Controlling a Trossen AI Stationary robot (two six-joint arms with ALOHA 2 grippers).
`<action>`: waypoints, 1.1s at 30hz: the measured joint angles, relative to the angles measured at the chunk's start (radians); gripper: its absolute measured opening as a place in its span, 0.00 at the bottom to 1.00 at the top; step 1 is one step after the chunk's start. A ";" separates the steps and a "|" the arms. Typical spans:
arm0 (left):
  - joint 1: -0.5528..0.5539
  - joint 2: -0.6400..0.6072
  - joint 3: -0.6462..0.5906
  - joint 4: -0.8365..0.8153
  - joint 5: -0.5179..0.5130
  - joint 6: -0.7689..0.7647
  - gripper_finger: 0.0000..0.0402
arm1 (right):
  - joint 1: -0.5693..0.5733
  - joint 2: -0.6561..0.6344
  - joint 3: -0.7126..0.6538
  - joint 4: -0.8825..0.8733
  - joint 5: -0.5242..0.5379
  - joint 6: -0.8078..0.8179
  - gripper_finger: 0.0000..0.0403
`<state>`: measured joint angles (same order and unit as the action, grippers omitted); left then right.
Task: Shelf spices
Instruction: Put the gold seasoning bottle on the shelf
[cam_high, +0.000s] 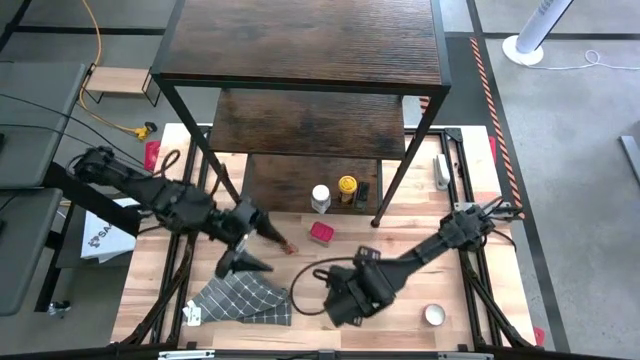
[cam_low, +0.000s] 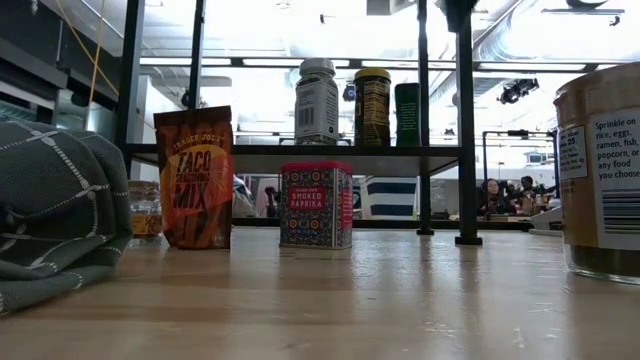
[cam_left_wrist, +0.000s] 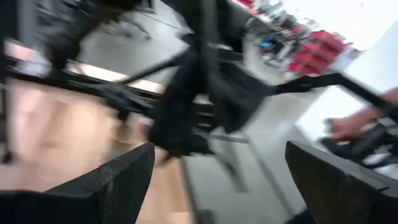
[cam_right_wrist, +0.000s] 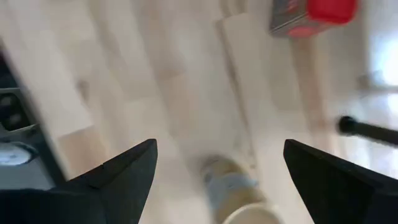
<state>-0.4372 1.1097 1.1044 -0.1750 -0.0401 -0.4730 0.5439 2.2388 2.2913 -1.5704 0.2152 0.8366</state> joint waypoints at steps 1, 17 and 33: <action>0.023 0.003 0.009 -0.022 -0.006 0.026 0.88 | 0.014 0.000 0.000 0.000 -0.008 0.026 0.86; 0.194 0.296 -0.042 -0.162 0.321 -0.089 0.88 | 0.196 -0.188 -0.042 0.003 -0.027 0.619 0.86; 0.080 0.420 -0.042 -0.047 0.477 -0.139 0.88 | 0.154 -0.592 -0.904 0.519 -0.010 1.114 0.86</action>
<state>-0.3575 1.5298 1.0626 -0.2223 0.4365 -0.6115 0.6979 1.6466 1.3875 -1.0515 0.2048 1.9511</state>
